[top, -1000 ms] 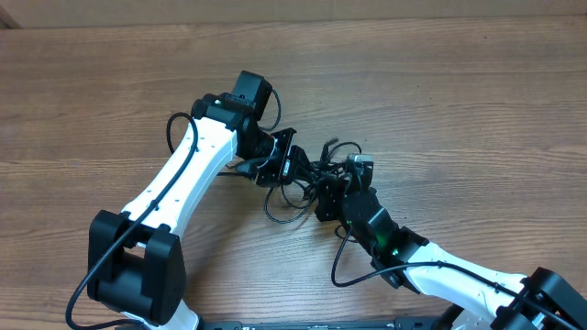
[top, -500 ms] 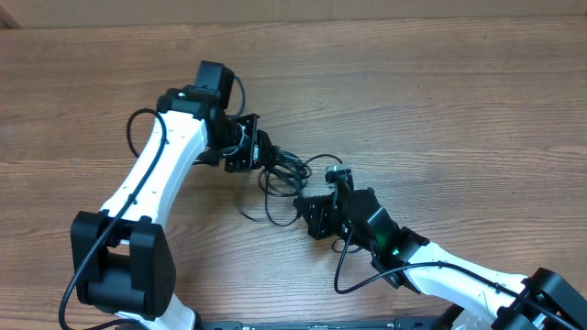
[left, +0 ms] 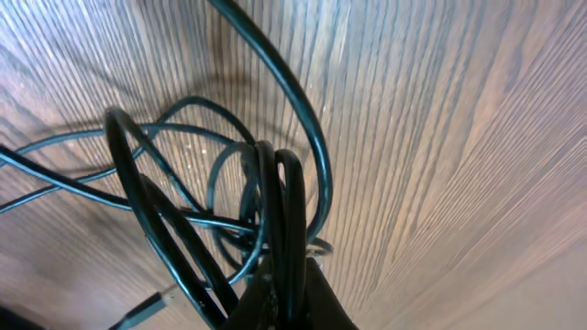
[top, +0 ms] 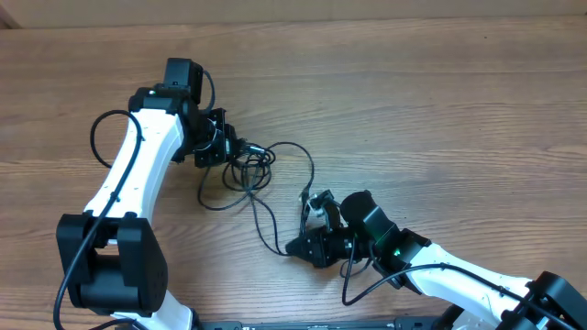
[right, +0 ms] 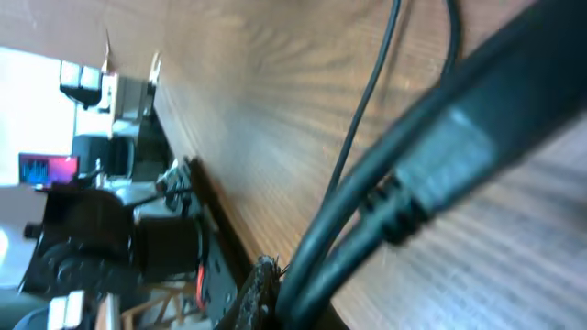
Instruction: Untangle cables
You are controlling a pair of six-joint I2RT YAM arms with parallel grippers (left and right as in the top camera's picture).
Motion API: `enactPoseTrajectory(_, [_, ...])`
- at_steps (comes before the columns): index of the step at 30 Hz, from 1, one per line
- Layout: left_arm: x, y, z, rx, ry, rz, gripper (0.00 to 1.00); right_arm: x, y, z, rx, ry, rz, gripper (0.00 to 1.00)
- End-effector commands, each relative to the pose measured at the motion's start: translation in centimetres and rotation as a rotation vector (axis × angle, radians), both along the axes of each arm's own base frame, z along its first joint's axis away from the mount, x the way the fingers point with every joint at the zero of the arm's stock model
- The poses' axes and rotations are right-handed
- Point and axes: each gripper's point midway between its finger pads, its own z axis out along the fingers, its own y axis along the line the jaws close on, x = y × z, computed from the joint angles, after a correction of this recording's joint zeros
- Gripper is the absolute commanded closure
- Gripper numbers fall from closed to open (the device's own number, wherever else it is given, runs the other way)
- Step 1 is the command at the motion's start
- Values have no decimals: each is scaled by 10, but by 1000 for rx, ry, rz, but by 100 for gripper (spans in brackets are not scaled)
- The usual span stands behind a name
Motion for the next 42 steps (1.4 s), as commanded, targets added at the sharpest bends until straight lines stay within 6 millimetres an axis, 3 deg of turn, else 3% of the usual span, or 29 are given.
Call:
enactPoseTrajectory(1, [6, 6, 3, 24, -15, 20, 96, -1, -1, 5, 19, -12, 20, 94])
enactPoseTrajectory(2, [5, 5, 3, 16, -13, 9, 96, 5, -3, 4, 8, -22, -8, 72])
enactPoseTrajectory(4, [4, 1, 3, 11, -20, -23, 96, 20, -10, 1, -14, -28, -83, 57])
enactPoseTrajectory(7, [1, -4, 4, 5, -18, -54, 96, 38, -18, 2, -14, -3, -177, 45])
enactPoseTrajectory(8, [-1, -7, 4, -1, -11, -61, 96, 43, -18, 5, 0, -9, -192, 36])
enactPoseTrajectory(9, [-4, -10, 4, -8, -4, -68, 96, 47, -18, 9, 18, -12, -209, 14])
enactPoseTrajectory(10, [-6, -14, 4, -12, 0, -78, 96, 51, -18, 13, 36, -17, -218, 2])
enactPoseTrajectory(11, [-8, -22, 5, -24, 4, -97, 96, 61, -16, 25, 89, -14, -252, 0])
enactPoseTrajectory(18, [-16, -45, 5, -29, 5, -157, 96, 87, -11, 77, 315, 29, -361, 2])
enactPoseTrajectory(21, [-19, -52, 5, -31, 13, -164, 96, 84, -5, 85, 342, 0, -346, 27])
enactPoseTrajectory(22, [-20, -55, 5, -31, 12, -170, 96, 84, -4, 84, 337, 1, -350, 33])
enactPoseTrajectory(27, [-23, -64, 7, -55, 15, -188, 96, 86, -1, 67, 265, -4, -434, 34])
enactPoseTrajectory(32, [-29, -79, 13, -138, 28, -212, 96, 96, -6, 42, 175, -8, -553, 49])
enactPoseTrajectory(42, [-45, -98, 14, -155, 62, -265, 96, 110, -14, 16, 118, 5, -645, 53])
